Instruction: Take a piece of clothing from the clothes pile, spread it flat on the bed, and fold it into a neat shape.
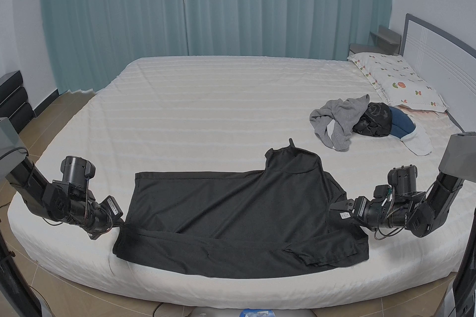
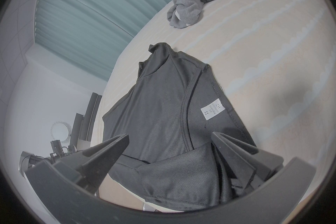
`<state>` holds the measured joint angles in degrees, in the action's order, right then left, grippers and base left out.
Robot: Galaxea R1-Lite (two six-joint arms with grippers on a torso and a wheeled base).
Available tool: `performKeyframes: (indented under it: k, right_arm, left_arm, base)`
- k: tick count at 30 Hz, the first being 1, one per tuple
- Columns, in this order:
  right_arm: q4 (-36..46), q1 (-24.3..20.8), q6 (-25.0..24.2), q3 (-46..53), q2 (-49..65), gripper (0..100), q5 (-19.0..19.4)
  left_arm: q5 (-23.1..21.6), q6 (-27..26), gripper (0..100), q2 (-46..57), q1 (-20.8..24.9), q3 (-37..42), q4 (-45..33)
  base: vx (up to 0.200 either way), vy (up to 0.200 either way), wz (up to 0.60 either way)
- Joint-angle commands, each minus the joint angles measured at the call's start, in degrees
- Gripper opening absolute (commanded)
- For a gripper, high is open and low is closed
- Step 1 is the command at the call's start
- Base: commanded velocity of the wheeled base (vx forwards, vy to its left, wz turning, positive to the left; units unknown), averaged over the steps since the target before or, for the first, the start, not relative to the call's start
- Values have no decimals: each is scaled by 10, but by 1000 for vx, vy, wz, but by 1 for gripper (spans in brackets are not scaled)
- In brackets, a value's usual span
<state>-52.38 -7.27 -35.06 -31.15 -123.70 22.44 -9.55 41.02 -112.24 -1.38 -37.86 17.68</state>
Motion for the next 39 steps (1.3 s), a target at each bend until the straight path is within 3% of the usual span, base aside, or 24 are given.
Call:
performKeyframes:
  k: [1,11,15,16,32,39]
  right_arm:
    - [0,1,7,3,-17,100,12]
    - [-8,11,63,28,-54,100,17]
    - [-7,15,64,28,-58,100,18]
    - [-7,15,64,28,-58,0,18]
    - [-8,20,62,68,12,0,17]
    - [-9,42,58,120,111,0,42]
  left_arm:
    - [0,0,0,4,-3,-4,1]
    - [-3,0,0,4,-3,-3,1]
    - [-4,0,0,4,-2,-3,0]
    - [-4,0,0,4,-3,-3,0]
    - [-1,-5,0,13,-4,3,-1]
    - [0,-54,0,49,-13,4,-62]
  base:
    - [0,0,0]
    - [0,0,0]
    - [0,0,0]
    - [0,0,0]
    - [0,0,0]
    - [0,0,0]
